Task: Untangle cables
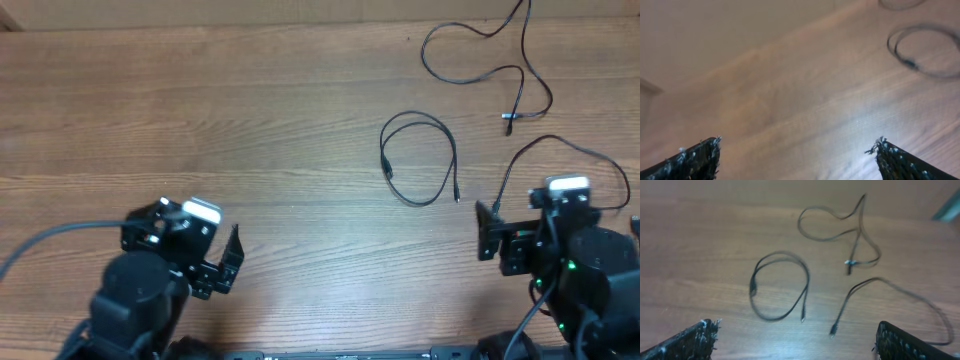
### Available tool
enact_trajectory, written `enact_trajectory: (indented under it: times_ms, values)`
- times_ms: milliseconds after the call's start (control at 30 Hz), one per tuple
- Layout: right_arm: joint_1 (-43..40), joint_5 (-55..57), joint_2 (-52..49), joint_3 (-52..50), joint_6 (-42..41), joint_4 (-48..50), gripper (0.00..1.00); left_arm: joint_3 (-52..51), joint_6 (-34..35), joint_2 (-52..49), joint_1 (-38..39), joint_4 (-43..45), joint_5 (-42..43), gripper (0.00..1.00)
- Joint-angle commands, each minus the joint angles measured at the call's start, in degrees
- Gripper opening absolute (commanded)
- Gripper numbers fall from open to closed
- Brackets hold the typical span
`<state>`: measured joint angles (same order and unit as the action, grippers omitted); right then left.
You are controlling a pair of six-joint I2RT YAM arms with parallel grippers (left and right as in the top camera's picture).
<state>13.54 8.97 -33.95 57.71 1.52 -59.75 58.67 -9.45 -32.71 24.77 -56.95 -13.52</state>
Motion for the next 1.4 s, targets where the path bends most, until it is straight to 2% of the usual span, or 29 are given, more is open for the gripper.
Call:
enact_trajectory:
  times_ms: [0,167,400,1167,1267,1333,1367]
  values:
    - [0.0,-1.8,0.0,-1.8,0.1,1.0,1.00,-6.8,-1.0,3.5,0.4,0.0,-0.6,1.00]
    - [0.0,-1.8,0.0,-1.8,0.0,1.6,1.00,-11.2,-1.0,3.8,0.3,-1.8,-0.4,1.00]
    - [0.0,-1.8,0.0,-1.8,0.1,2.1,1.00,-12.1,-1.0,3.8,0.3,-5.9,-0.4,1.00]
    - [-0.6,-1.7,0.2,-2.2,-0.1,3.3,1.00,-12.1,-1.0,3.8,0.3,-5.9,-0.4,1.00]
    - [-4.5,-9.5,3.9,-9.7,-2.5,22.1,1.00,-12.1,-1.0,3.8,0.3,-5.9,-0.4,1.00]
    - [-7.4,-18.2,9.0,-20.1,-4.8,40.1,1.00,-12.1,-1.0,3.8,0.3,-5.9,-0.4,1.00]
    - [-8.0,-20.7,12.6,-27.8,-7.1,52.5,1.00,-12.1,-1.0,3.8,0.3,-5.9,-0.4,1.00]
